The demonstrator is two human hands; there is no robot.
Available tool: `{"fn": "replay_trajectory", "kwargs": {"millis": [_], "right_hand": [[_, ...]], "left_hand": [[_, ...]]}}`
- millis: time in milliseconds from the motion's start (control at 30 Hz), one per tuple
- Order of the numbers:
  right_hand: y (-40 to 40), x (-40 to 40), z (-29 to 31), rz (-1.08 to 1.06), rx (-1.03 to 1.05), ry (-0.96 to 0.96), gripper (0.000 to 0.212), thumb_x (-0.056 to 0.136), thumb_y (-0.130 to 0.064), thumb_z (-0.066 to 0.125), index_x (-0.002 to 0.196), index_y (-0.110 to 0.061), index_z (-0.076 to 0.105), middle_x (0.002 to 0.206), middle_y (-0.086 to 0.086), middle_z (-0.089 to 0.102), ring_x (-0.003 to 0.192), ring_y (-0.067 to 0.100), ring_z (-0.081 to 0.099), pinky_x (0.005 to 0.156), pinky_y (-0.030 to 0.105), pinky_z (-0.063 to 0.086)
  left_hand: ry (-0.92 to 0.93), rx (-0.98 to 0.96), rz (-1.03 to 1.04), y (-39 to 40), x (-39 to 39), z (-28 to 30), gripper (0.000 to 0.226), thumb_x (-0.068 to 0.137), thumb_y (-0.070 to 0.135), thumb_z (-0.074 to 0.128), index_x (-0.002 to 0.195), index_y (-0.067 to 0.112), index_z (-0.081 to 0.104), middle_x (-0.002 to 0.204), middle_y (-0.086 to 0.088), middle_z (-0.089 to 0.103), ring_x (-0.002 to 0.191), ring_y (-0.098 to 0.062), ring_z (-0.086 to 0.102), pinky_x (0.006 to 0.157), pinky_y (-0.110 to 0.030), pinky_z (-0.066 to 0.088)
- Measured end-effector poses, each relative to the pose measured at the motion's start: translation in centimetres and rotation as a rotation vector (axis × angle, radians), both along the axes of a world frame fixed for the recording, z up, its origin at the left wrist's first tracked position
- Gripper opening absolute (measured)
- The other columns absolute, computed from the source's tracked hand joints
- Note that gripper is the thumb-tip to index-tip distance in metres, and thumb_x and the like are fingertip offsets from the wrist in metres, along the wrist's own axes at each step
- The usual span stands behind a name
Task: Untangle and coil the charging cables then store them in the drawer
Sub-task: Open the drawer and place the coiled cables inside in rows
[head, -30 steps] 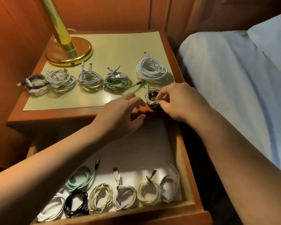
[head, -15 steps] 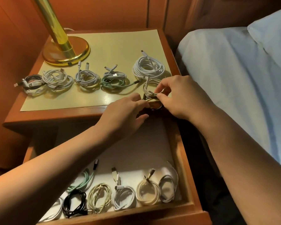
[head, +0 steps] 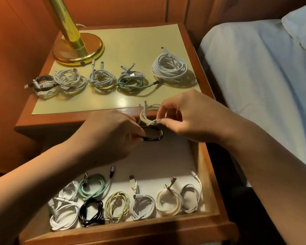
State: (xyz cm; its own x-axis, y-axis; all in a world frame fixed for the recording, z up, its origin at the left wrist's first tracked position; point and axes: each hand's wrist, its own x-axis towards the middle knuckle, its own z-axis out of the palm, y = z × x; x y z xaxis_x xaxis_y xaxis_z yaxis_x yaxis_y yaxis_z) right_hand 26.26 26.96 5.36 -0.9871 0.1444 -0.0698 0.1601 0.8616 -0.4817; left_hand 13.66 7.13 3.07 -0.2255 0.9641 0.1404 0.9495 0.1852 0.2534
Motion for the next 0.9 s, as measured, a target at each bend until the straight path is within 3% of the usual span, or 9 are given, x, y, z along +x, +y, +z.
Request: {"fn": "replay_trajectory", "kwargs": {"millis": [67,200,400,533,700,900], "right_hand": [[-0.6,0.1,-0.2,0.069,-0.029,-0.082,0.011,0.098,-0.034,0.070,0.107,-0.034,0.076,0.083,-0.021,0.060,0.077,-0.002,0.060,0.063,0.013,0.041],[-2.5,0.0,-1.2,0.189,0.037,-0.205,0.010,0.096,-0.034,0.071,0.103,-0.034,0.078,0.083,-0.022,0.061,0.079,-0.003,0.060,0.070,0.018,0.048],[-6.1,-0.6,-4.6,0.242,0.207,-0.339,0.013,0.091,-0.028,0.066,0.097,-0.032,0.077,0.093,-0.007,0.074,0.086,0.019,0.070,0.076,0.039,0.061],[-7.6,-1.5,-6.8,0.251,0.303,-0.378,0.014,0.090,-0.025,0.065,0.096,-0.029,0.077,0.092,-0.003,0.074,0.083,0.026,0.069,0.073,0.037,0.060],[-8.3,-2.5,-9.2,0.226,0.338,-0.401,0.015,0.093,-0.028,0.065,0.102,-0.030,0.077,0.098,-0.002,0.073,0.088,0.028,0.069,0.069,0.032,0.052],[-9.1,-3.4,-11.3,0.199,0.450,-0.460,0.014,0.095,-0.014,0.060,0.100,-0.020,0.072,0.101,0.006,0.072,0.090,0.034,0.069,0.067,0.036,0.047]], "left_hand": [[0.032,-0.105,-0.013,-1.1,-0.1,0.1,0.019,0.089,0.036,0.067,0.102,0.040,0.080,0.086,0.022,0.073,0.065,0.001,0.062,0.058,-0.024,0.055],[0.098,-0.379,0.083,-2.8,-0.7,-0.5,0.020,0.089,0.049,0.066,0.107,0.053,0.074,0.093,0.026,0.069,0.073,-0.002,0.053,0.061,-0.022,0.042],[0.096,-0.666,0.206,-3.7,-0.6,-3.4,0.016,0.087,0.042,0.068,0.101,0.041,0.076,0.094,0.012,0.069,0.079,-0.016,0.061,0.066,-0.026,0.047],[0.110,-0.734,0.211,-4.1,0.5,-5.6,0.015,0.090,0.036,0.066,0.099,0.032,0.076,0.083,0.006,0.060,0.080,-0.024,0.063,0.065,-0.028,0.045],[0.100,-0.728,0.246,-4.6,0.7,-7.6,0.013,0.089,0.032,0.065,0.093,0.022,0.074,0.088,-0.001,0.068,0.080,-0.029,0.066,0.065,-0.033,0.050],[0.003,-0.722,0.274,-4.6,0.7,-9.8,0.020,0.081,0.038,0.073,0.091,0.021,0.072,0.084,0.000,0.063,0.071,-0.028,0.055,0.064,-0.034,0.050]]}}
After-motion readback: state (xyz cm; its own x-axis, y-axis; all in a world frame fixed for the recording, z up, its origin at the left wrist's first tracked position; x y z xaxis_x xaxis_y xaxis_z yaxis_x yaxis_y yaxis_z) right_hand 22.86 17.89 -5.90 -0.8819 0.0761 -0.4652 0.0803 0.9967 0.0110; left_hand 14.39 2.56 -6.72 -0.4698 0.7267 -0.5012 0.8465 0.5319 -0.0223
